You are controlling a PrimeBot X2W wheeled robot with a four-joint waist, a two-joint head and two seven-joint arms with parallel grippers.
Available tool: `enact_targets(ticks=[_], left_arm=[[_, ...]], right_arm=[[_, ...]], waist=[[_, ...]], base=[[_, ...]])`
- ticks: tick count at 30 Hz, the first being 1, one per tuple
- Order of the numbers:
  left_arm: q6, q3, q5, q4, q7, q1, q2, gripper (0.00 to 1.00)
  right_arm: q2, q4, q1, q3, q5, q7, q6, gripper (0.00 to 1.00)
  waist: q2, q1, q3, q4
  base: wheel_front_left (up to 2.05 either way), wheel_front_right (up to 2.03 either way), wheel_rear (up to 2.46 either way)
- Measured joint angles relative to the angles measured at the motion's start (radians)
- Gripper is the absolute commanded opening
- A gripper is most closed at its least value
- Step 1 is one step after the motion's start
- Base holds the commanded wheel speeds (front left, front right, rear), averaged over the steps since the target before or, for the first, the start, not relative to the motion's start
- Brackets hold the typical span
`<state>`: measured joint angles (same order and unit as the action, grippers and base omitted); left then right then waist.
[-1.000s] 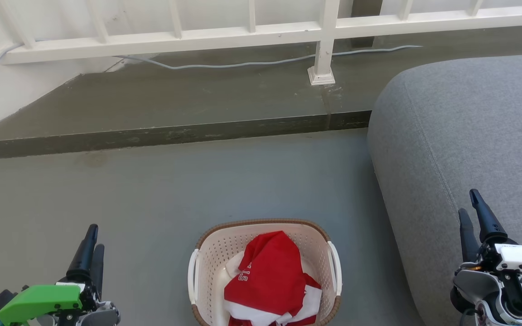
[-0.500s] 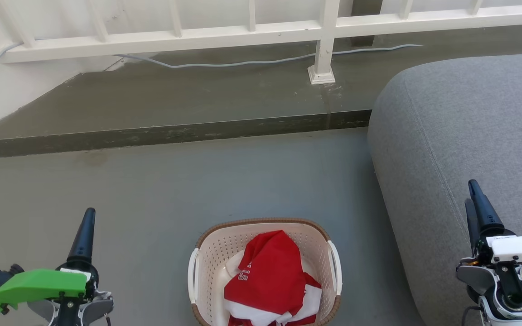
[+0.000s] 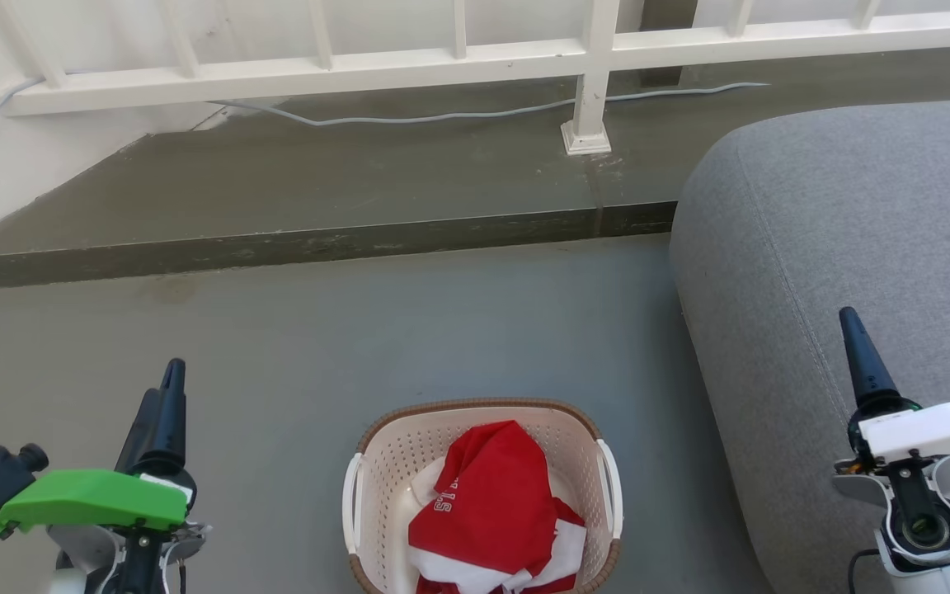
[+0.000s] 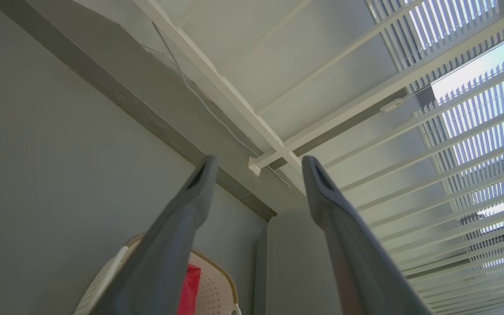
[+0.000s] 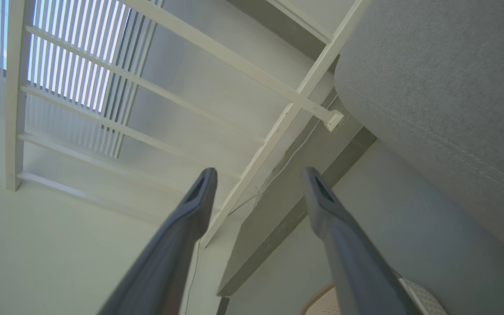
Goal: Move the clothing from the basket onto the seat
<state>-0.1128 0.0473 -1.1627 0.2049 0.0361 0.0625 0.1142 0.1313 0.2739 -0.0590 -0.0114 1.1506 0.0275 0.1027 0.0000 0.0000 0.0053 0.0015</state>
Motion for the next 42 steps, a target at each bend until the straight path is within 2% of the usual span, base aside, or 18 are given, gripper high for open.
enact_targets(ticks=[22, 42], left_arm=[[0.045, 0.097, 0.382, -0.052, 0.073, 0.005, 0.023, 1.00], [0.086, 0.155, 0.647, -0.032, 0.142, 0.005, 0.027, 1.00]], right_arm=[[0.037, -0.007, -0.027, 0.113, -0.360, 0.076, -0.052, 1.00], [0.061, 0.042, -0.057, 0.174, -0.614, 0.144, -0.088, 1.00]], waist=[[0.0000, 0.0000, -0.001, -0.004], [0.0000, 0.0000, -0.003, -0.003]], base=[[0.00, 0.00, 0.00], [0.00, 0.00, 0.00]])
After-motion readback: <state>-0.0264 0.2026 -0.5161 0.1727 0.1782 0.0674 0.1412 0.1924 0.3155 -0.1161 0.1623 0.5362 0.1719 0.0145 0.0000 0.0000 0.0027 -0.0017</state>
